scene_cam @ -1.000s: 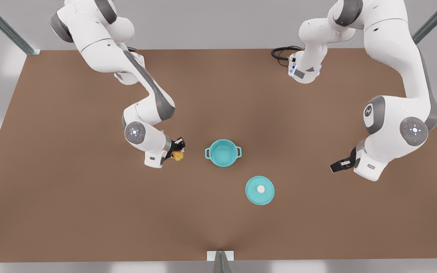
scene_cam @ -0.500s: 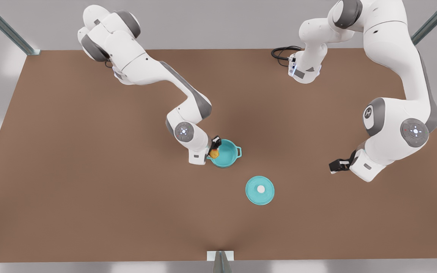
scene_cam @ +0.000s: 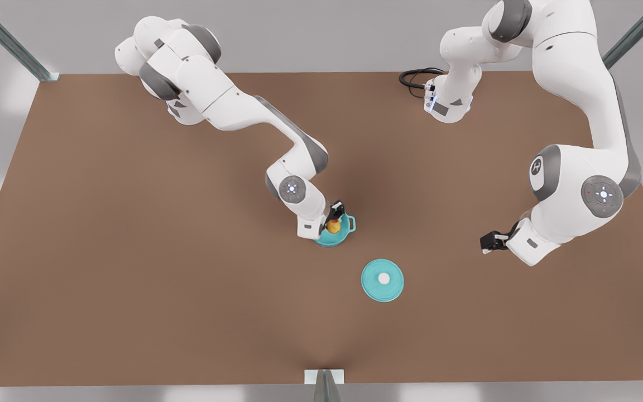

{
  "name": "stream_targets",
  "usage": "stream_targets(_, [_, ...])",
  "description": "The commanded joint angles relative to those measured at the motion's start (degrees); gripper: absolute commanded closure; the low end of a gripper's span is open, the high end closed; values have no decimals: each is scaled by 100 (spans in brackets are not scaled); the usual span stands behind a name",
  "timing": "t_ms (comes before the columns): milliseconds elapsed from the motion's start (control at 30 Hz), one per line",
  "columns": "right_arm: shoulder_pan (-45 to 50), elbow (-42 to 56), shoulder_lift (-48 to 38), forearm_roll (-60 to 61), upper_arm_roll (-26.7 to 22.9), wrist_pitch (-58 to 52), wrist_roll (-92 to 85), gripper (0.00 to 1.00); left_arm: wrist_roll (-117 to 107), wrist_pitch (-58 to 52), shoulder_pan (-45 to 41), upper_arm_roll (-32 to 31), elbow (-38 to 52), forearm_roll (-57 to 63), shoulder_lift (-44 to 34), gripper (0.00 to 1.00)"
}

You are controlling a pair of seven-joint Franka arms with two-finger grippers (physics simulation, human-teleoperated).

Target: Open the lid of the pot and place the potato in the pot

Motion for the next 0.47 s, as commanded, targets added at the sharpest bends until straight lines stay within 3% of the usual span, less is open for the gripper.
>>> stream_targets(0, [4, 6, -2, -62, -2, 53, 865, 1, 394, -1, 0, -2, 3, 7, -7, 0])
stream_targets(100, [4, 6, -11, -70, -2, 53, 865, 0, 394, -1, 0, 7, 3, 7, -7, 0])
stream_targets(167, [-128, 32, -458, -97, -397, -262, 839, 0, 394, -1, 0, 7, 3, 7, -7, 0])
stream_targets(200, [-479, 76, -942, -123, -854, -1404, 786, 0, 394, -1, 0, -2, 3, 7, -7, 0])
stream_targets(267, [-1735, 94, -1715, -263, -977, -2907, 32, 0, 385, -1, 0, -2, 3, 7, -7, 0])
stream_targets(367, [-3239, 199, -1962, -650, -1065, -4121, -962, 0, 394, -10, 0, -2, -15, 7, -7, 0])
stream_targets(433, [-3529, 199, -1962, -659, -1057, -4288, -1305, 0, 394, -10, 0, -2, -15, 7, -7, 0])
